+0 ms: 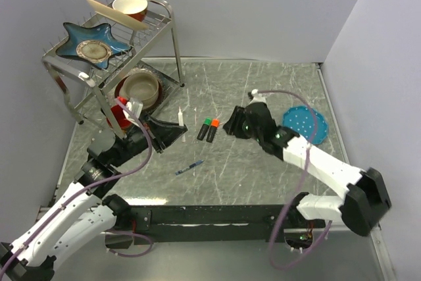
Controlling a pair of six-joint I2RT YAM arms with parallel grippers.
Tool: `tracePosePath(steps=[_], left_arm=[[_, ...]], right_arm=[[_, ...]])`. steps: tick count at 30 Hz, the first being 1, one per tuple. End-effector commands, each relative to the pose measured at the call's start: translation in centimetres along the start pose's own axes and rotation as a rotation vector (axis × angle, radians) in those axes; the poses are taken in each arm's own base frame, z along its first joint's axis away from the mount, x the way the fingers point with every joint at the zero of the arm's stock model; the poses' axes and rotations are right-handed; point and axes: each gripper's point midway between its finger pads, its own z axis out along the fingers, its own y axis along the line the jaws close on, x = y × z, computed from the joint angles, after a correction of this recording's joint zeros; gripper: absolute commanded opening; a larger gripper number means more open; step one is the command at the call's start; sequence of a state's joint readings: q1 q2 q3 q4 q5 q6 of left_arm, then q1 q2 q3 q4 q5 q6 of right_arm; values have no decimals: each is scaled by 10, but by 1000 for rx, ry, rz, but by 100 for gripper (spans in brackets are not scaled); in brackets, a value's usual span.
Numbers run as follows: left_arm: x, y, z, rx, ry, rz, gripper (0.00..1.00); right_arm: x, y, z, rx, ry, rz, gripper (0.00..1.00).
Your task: Insert the pens into the pen caps
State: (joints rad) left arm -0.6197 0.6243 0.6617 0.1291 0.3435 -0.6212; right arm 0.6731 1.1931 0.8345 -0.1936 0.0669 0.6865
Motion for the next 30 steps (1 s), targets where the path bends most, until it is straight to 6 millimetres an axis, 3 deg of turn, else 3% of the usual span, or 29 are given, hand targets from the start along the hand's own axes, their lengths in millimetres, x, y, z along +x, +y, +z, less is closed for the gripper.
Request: tracePosePath(steps=[1,6,10,14,18,24,30], left_arm=[[15,-2,-4,21,113,69,1],[36,26,-11,-93,148,62,1],[42,24,-18,-68,126,63,1],[36,19,-19,-62,132,88,1],[39,28,-22,-113,170,108,1],[40,23,-25,-95,168,107,1],[37,22,-28,-93,164,123,1]], right_arm=[[-31,-72,19,347,-53,116,48],[-46,-101,44,509,-41,175,47],[-47,-125,66,631,-3,210,47],[-44,-132,87,657,26,219,45],[-40,-134,108,670,56,230,43],[-34,-150,124,733,79,221,42],[-19,-163,128,778,111,217,38]])
